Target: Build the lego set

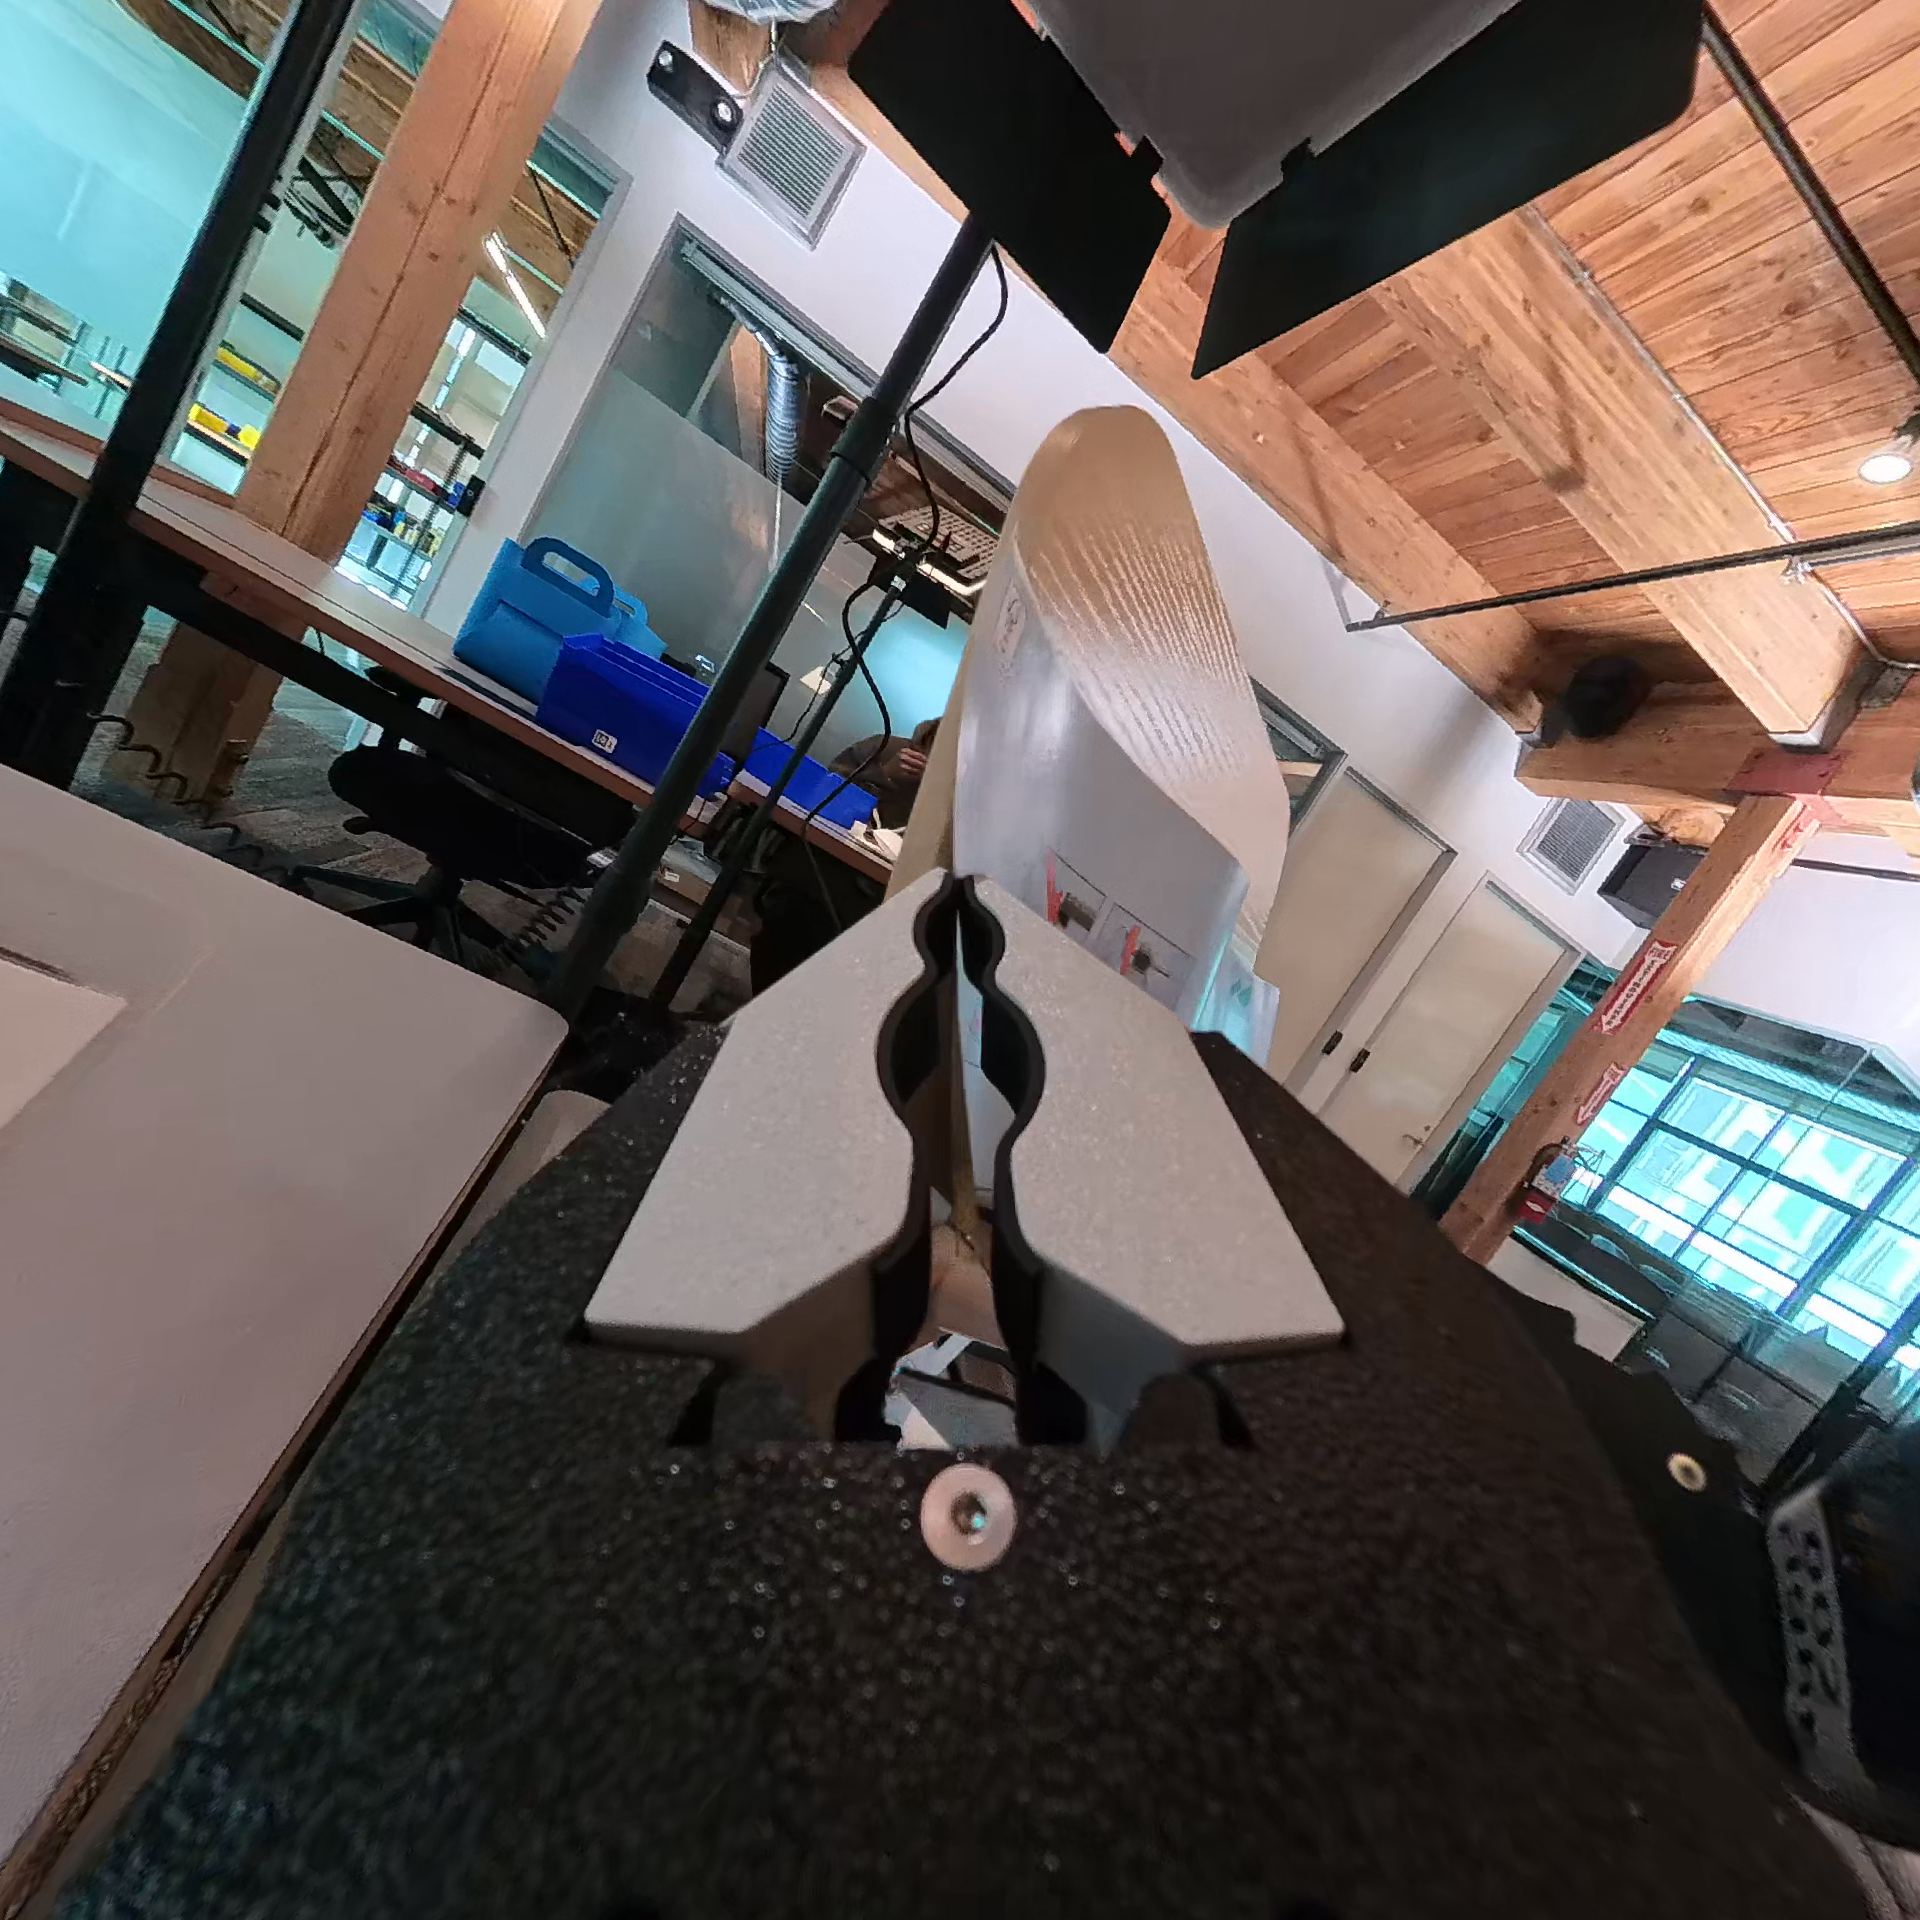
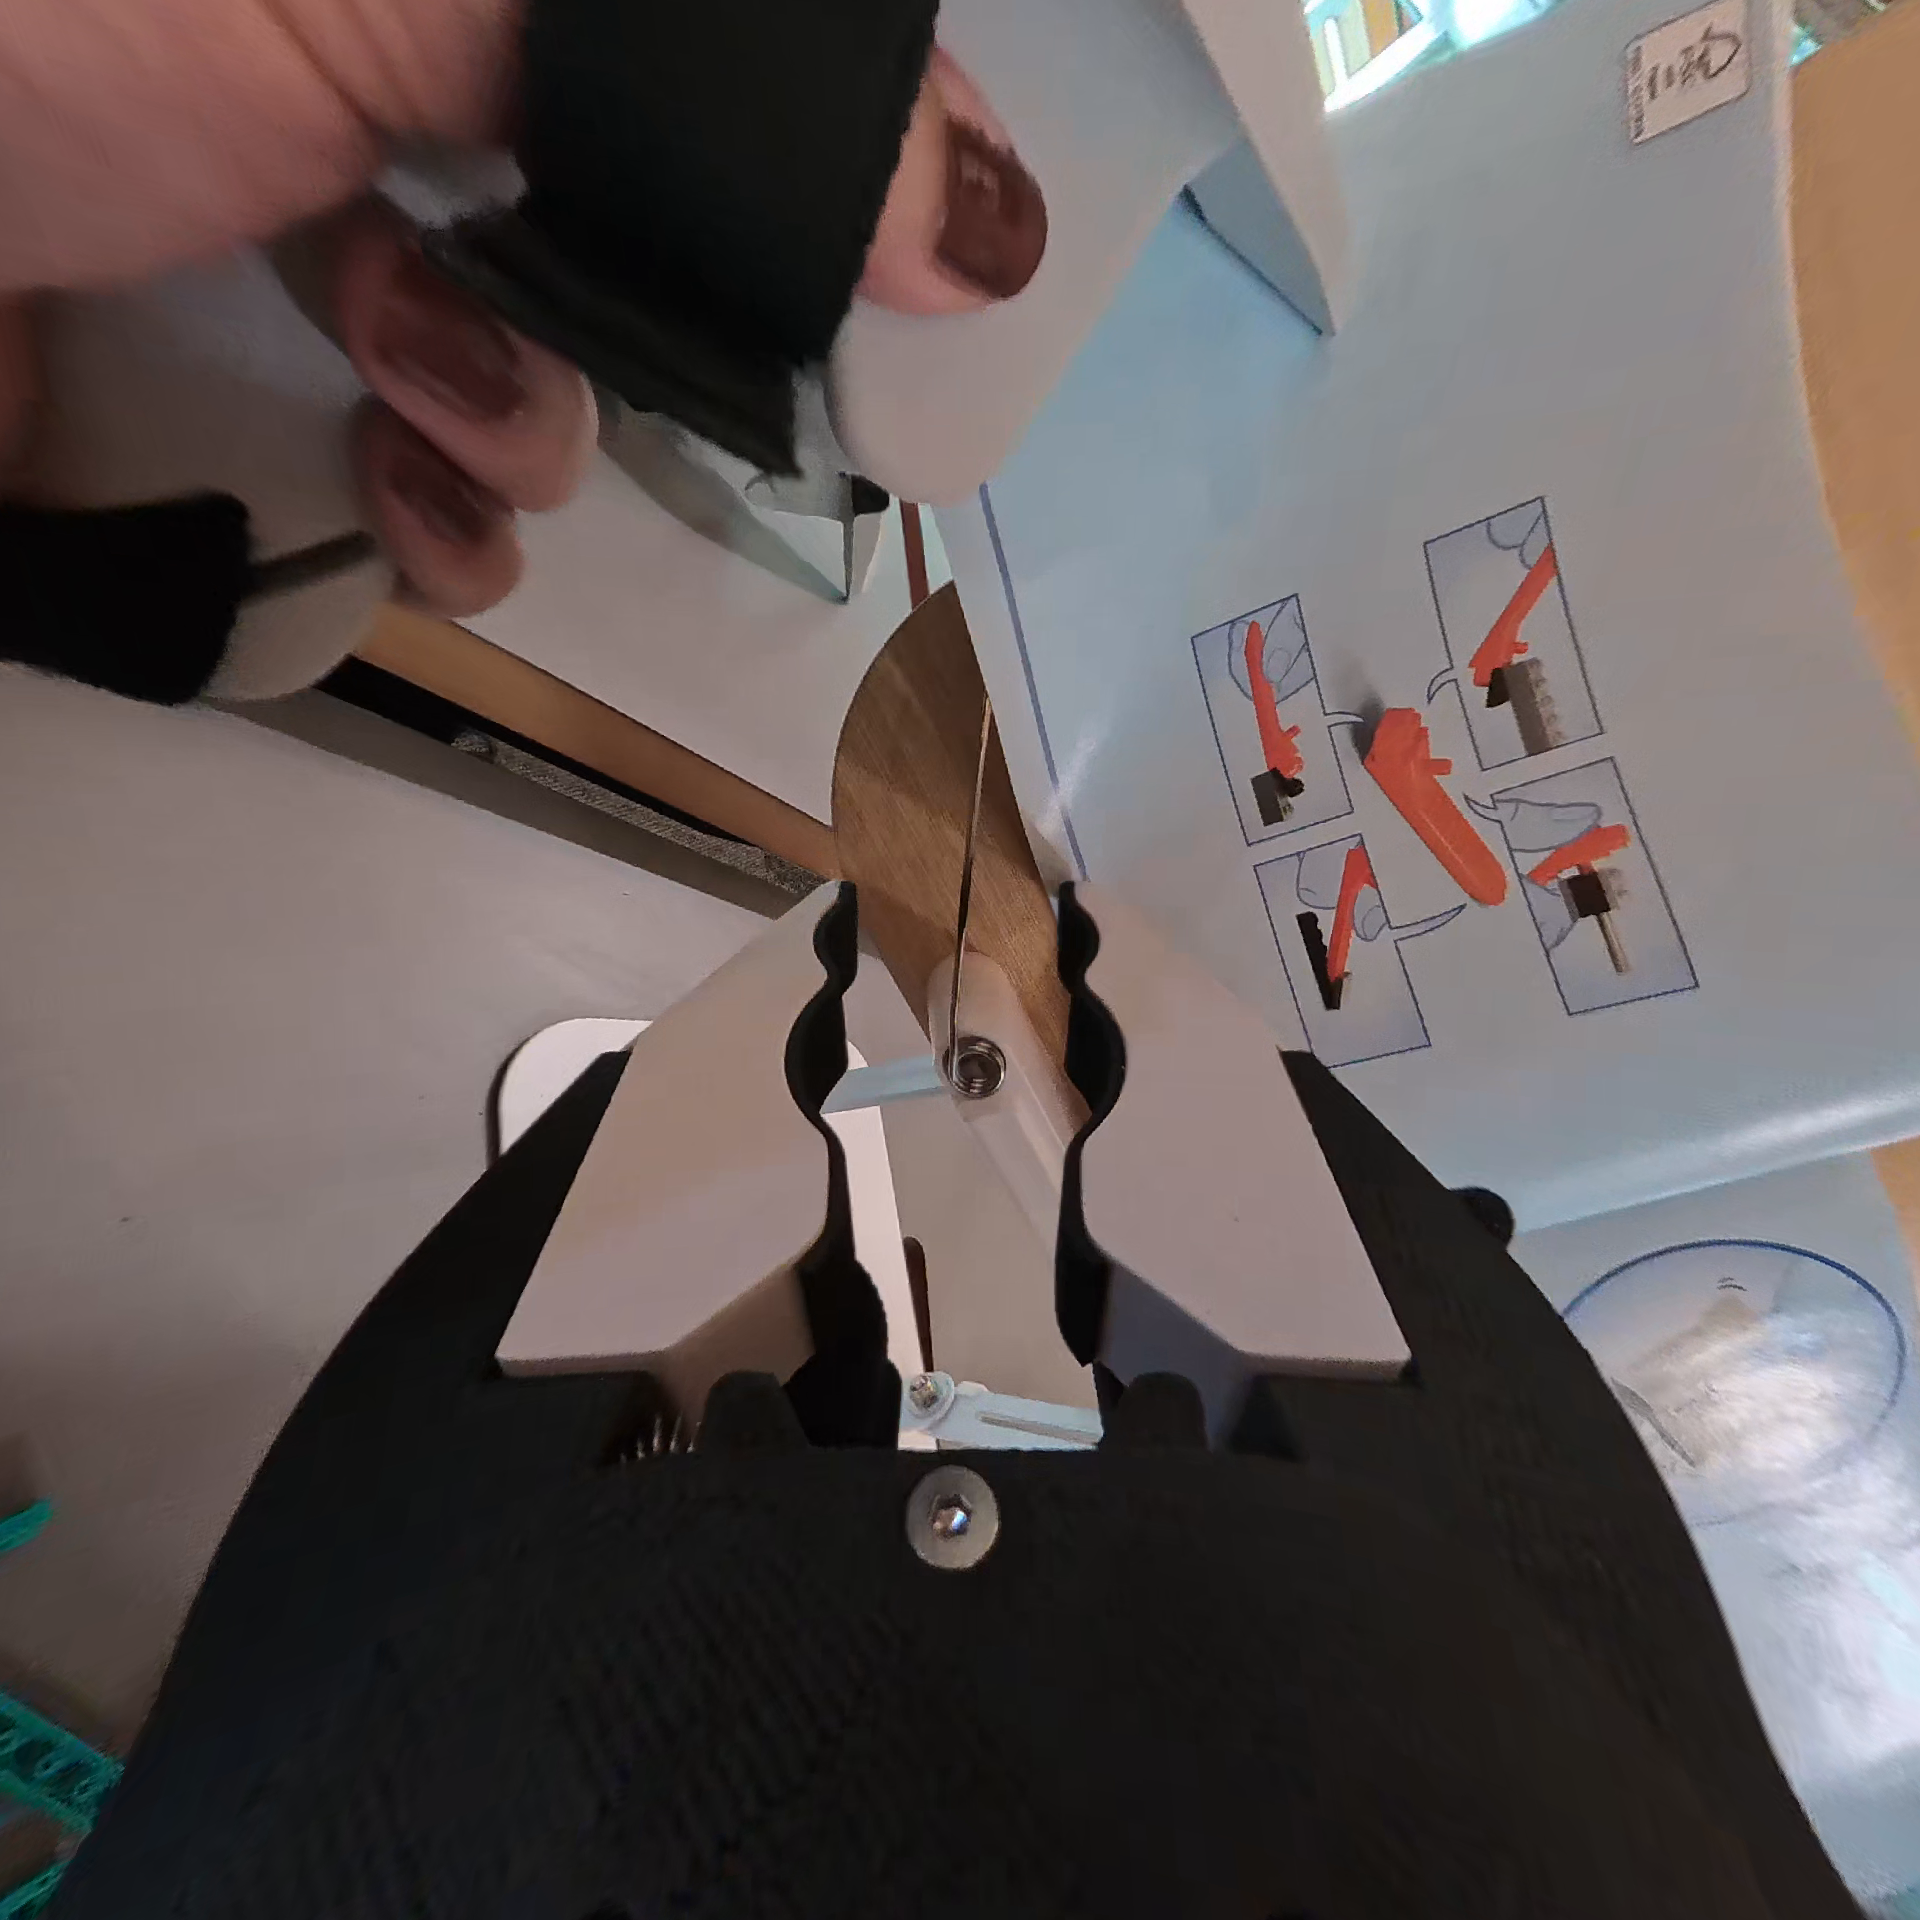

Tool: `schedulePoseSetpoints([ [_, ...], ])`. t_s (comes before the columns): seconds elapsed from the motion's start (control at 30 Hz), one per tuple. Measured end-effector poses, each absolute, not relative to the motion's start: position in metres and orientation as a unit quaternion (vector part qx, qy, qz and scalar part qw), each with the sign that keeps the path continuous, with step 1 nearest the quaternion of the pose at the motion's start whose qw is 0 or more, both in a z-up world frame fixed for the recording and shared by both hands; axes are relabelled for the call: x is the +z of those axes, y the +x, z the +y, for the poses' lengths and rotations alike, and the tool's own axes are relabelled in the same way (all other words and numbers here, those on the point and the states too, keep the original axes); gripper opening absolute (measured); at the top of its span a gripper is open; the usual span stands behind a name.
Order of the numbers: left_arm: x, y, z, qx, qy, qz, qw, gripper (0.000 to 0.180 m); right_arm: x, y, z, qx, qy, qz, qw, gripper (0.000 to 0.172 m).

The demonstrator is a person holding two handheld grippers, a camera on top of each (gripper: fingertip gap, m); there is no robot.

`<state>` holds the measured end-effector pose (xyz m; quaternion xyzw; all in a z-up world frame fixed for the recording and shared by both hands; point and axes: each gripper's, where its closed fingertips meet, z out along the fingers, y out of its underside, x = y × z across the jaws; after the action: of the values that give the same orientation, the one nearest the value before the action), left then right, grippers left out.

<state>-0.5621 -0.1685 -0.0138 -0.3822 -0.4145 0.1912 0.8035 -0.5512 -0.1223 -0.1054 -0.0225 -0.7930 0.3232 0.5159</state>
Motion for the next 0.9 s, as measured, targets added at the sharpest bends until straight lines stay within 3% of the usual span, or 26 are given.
schedulePoseSetpoints([
  [0.13, -0.014, -0.562, -0.171, 0.190, -0.381, -0.414, 0.804, 0.000, -0.105, -0.555, -0.123, 0.288, 0.017, -0.786, 0.547, 0.001],
  [0.2, -0.013, -0.562, -0.171, 0.190, -0.381, -0.413, 0.805, 0.000, -0.108, -0.554, -0.124, 0.263, 0.044, -0.784, 0.561, 0.000],
  [0.33, -0.012, -0.561, -0.171, 0.189, -0.383, -0.411, 0.805, 0.000, -0.112, -0.549, -0.127, 0.246, 0.081, -0.778, 0.572, 0.002],
  [0.47, -0.012, -0.561, -0.172, 0.185, -0.382, -0.410, 0.807, 0.000, -0.113, -0.538, -0.135, 0.280, 0.073, -0.792, 0.537, 0.025],
  [0.9, -0.014, -0.562, -0.174, 0.188, -0.382, -0.414, 0.804, 0.000, -0.141, -0.537, -0.130, 0.166, 0.147, -0.822, 0.525, 0.028],
])
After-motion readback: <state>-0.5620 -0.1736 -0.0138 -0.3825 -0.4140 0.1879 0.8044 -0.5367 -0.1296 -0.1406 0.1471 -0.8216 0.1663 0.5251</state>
